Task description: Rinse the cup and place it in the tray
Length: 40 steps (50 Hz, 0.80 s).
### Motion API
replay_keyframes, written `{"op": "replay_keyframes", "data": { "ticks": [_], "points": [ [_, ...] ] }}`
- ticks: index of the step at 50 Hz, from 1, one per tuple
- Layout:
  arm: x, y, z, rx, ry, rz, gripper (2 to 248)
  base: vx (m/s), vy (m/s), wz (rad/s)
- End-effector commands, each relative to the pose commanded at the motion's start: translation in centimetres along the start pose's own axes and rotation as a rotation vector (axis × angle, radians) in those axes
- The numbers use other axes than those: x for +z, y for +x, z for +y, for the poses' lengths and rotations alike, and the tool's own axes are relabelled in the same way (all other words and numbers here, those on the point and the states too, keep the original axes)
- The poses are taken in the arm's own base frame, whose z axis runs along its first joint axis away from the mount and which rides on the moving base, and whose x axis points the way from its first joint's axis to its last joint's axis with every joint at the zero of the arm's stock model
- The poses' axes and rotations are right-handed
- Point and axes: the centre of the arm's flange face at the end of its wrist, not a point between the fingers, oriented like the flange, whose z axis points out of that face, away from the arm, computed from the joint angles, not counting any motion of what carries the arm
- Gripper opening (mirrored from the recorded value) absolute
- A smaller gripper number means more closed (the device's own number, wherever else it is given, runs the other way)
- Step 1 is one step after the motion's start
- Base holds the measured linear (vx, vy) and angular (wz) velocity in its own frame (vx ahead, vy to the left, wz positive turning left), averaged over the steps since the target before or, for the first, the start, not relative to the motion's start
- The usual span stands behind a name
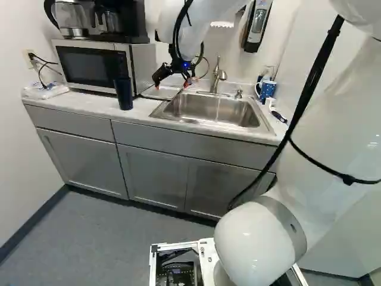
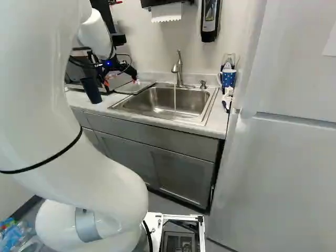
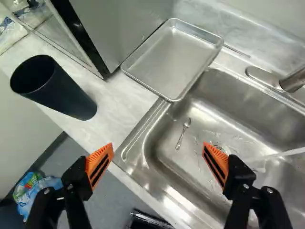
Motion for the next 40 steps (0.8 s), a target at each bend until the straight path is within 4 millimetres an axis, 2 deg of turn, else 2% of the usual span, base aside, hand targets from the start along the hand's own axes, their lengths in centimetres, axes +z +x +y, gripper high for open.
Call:
{"op": "replay_keyframes", "data": {
  "ticks": [40],
  "points": [
    [0.6, 0.6, -6.9, -0.102, 0.086, 0.0, 247, 0.0, 0.0, 0.0]
  ]
}}
